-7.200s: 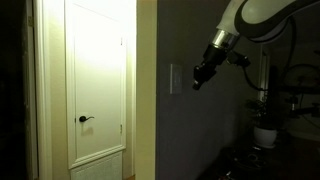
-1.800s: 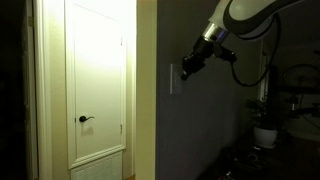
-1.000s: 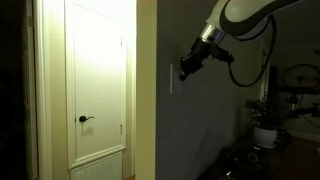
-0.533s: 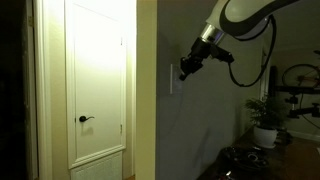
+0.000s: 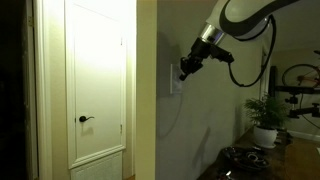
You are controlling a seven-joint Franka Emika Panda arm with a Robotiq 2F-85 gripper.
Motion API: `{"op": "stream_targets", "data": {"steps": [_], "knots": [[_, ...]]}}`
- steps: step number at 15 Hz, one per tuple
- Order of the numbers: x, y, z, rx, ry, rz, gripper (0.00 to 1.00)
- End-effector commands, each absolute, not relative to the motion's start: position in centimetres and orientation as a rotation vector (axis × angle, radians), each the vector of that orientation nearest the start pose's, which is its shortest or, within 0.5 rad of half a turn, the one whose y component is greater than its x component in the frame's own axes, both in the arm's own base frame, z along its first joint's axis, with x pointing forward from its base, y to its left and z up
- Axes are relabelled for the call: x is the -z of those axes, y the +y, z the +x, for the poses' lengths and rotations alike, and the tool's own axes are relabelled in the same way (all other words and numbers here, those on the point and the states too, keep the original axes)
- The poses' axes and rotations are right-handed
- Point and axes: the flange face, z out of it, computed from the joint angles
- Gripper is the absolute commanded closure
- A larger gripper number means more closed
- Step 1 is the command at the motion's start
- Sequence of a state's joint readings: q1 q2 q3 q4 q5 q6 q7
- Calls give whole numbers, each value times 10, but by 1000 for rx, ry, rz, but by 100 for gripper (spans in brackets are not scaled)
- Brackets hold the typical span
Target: Turn on the light switch
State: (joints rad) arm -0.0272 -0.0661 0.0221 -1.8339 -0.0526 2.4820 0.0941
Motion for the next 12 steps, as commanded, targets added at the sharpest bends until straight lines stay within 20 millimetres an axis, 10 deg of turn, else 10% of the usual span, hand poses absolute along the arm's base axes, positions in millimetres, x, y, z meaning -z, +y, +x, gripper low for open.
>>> {"op": "stream_targets", "data": {"steps": [1, 12], "knots": [[-638, -2, 598, 1131, 122, -2954, 94], [-624, -1, 575, 1021, 81, -3017, 94]]}}
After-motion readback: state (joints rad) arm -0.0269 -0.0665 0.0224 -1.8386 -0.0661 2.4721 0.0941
